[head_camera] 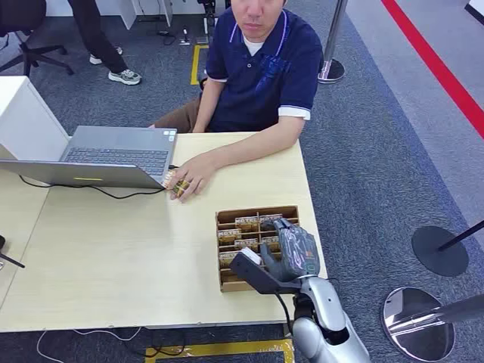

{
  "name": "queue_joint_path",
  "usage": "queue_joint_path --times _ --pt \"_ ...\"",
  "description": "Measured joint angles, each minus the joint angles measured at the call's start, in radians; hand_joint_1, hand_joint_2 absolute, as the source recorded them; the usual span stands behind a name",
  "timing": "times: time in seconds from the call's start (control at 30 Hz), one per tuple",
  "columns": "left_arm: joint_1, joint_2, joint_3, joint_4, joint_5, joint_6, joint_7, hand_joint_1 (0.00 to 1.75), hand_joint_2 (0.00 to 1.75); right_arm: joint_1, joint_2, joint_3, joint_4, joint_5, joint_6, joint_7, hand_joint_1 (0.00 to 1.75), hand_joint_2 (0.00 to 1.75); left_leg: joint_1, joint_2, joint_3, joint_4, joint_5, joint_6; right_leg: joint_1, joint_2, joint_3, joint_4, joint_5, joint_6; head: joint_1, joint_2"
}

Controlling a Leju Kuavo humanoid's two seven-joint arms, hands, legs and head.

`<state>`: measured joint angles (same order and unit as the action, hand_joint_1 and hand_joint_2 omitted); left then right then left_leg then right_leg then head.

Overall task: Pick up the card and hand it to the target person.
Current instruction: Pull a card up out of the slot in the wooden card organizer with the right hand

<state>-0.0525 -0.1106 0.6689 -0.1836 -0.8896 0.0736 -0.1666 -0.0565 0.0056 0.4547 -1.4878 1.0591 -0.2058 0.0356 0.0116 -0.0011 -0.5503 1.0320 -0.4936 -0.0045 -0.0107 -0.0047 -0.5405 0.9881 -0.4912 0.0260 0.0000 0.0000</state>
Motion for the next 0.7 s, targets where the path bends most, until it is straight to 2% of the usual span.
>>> queue_joint_path --times 0.53,0.7 --pt "0.000 0.000 0.007 0.000 0.000 0.001 0.004 0.00 0.00 -0.015 0.005 0.012 0.015 -0.022 -0.007 -0.001 0.86 1.75 0.000 0.000 0.000 0.000 0.000 0.000 0.000 0.000 0.000 0.000 0.000 0.000 0.000 0.000" --pt "-0.001 -0.001 0.004 0.001 -0.005 0.001 0.006 0.00 0.00 -0.006 -0.001 0.008 0.010 -0.024 -0.008 0.002 0.91 1.75 0.000 0.000 0.000 0.000 0.000 0.000 0.000 0.000 0.000 0.000 0.000 0.000 0.000 0.000"
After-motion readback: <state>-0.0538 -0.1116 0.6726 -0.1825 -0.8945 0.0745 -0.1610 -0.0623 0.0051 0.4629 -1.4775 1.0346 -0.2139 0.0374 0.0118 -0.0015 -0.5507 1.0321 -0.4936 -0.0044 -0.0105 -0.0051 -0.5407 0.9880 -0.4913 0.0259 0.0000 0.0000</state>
